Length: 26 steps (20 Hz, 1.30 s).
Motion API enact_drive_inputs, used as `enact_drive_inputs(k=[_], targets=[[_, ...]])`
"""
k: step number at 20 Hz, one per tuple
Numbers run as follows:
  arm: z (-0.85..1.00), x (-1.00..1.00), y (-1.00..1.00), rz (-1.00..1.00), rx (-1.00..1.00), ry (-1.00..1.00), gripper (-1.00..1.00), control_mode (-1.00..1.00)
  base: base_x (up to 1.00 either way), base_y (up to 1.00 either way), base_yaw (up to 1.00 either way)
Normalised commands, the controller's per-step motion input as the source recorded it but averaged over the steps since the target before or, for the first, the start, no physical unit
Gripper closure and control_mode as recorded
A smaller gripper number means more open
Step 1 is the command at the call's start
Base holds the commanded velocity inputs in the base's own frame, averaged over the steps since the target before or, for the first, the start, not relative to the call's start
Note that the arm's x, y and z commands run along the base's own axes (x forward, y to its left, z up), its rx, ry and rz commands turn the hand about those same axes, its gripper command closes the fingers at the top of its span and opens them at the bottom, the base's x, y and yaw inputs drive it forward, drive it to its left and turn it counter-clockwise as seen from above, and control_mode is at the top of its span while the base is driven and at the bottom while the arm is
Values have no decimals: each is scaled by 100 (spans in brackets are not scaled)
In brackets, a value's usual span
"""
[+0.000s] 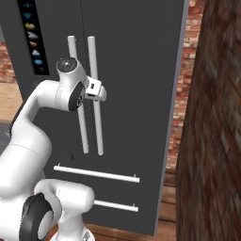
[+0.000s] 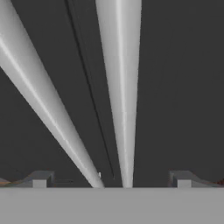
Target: Retrieve the sausage and cheese from the fridge and place them on the cutting board on the counter.
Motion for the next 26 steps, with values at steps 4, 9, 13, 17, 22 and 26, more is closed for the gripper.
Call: enact_drive_inputs(k=[4, 9, 13, 17, 22, 26], targets=[[0, 5, -12, -5, 3, -20, -100, -100, 0, 0, 0], [0, 5, -8, -4, 9, -17, -100, -100, 0, 0, 0], [0, 24, -1, 0, 10, -3, -100, -100, 0, 0, 0], [0, 48, 0, 0, 5, 0, -100, -100, 0, 0, 0], [-8, 66, 0, 0, 3, 0, -100, -100, 0, 0, 0], [-16, 65, 0, 0, 1, 0, -100, -100, 0, 0, 0]])
